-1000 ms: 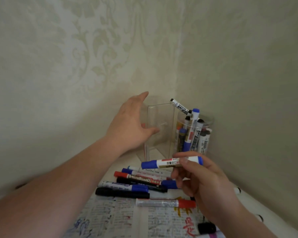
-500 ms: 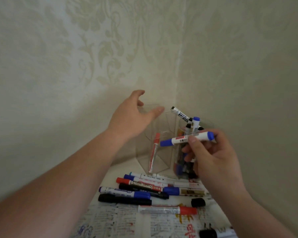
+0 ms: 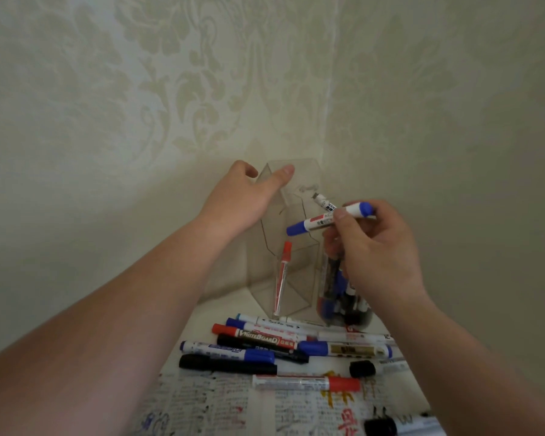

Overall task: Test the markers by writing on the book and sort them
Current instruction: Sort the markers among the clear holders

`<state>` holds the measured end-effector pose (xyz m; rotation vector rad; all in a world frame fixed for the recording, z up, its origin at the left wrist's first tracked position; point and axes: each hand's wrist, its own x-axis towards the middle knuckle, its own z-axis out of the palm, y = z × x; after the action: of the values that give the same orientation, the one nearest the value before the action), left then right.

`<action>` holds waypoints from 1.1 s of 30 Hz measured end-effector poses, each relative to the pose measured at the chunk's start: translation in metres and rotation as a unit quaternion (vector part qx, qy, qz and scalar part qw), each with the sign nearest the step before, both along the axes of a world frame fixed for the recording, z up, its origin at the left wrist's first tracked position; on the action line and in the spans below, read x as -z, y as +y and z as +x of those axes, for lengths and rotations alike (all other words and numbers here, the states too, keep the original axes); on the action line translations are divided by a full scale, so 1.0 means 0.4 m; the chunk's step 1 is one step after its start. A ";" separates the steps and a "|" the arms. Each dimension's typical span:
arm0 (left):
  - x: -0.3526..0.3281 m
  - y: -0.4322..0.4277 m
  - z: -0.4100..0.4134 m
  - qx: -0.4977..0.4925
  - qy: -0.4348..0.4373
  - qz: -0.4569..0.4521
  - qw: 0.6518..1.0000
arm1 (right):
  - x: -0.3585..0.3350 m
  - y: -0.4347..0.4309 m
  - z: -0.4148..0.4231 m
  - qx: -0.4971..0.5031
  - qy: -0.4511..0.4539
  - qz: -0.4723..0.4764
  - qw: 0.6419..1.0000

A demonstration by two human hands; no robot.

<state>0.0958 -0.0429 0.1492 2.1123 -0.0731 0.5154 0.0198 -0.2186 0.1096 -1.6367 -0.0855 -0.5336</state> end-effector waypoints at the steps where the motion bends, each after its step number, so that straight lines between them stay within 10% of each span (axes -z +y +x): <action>1: -0.005 -0.001 0.003 -0.007 -0.002 -0.003 1.000 | -0.007 0.006 0.014 -0.007 0.013 -0.009 1.000; 12: 0.015 -0.008 -0.010 -0.019 -0.008 0.006 1.000 | 0.046 0.036 0.018 -0.097 0.064 0.014 0.993; 29: 0.154 0.018 -0.146 0.005 -0.170 0.064 0.983 | 0.175 -0.155 -0.039 -0.075 0.144 -0.487 0.859; 33: 0.234 0.024 -0.285 0.151 -0.199 0.090 0.964 | 0.193 -0.130 -0.036 -0.096 0.113 -0.550 0.822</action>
<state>-0.0181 -0.0334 0.0556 2.0895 -0.6836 0.7628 0.0053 -0.2706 0.0325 -2.7718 -0.4437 -0.0822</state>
